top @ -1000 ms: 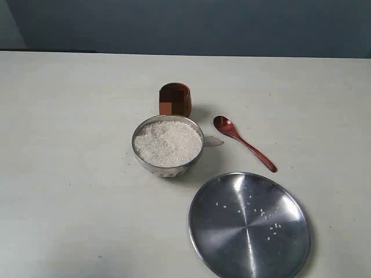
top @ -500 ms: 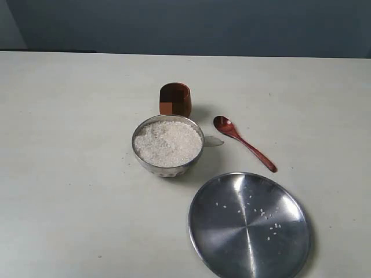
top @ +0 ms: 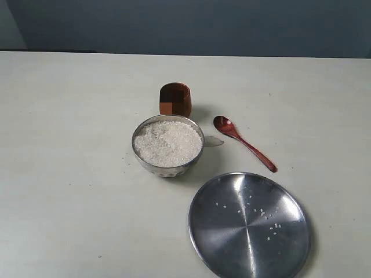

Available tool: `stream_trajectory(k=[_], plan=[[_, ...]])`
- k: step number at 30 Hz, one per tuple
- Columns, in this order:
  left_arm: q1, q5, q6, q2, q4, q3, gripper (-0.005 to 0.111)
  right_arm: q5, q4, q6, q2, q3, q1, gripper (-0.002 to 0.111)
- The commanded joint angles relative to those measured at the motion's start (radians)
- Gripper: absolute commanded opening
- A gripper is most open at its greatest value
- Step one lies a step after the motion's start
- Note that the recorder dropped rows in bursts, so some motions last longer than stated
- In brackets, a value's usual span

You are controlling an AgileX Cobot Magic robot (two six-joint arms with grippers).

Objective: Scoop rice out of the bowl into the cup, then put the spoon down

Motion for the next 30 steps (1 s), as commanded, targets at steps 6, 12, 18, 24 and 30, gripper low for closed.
stream_trajectory(k=[6, 12, 18, 24, 30], plan=[[-0.001, 0.015, -0.031, -0.004, -0.107, 0.005, 0.0, -0.015, 0.072, 0.113, -0.007, 0.002, -0.002, 0.0], [-0.003, 0.262, -0.069, -0.004, -0.04, -0.06, 0.0, 0.176, 0.041, 0.171, -0.007, -0.075, -0.002, 0.0], [-0.003, 0.496, -0.062, -0.004, -0.009, -0.209, 0.0, 0.477, -0.109, 0.165, 0.02, -0.244, -0.002, 0.0], [-0.003, 0.678, -0.009, 0.075, -0.015, -0.338, 0.0, 0.604, -0.111, 0.021, 0.143, -0.356, 0.006, 0.0], [-0.003, 0.798, 0.136, 0.26, -0.054, -0.458, 0.0, 0.719, -0.111, -0.104, 0.331, -0.448, 0.093, 0.0]])
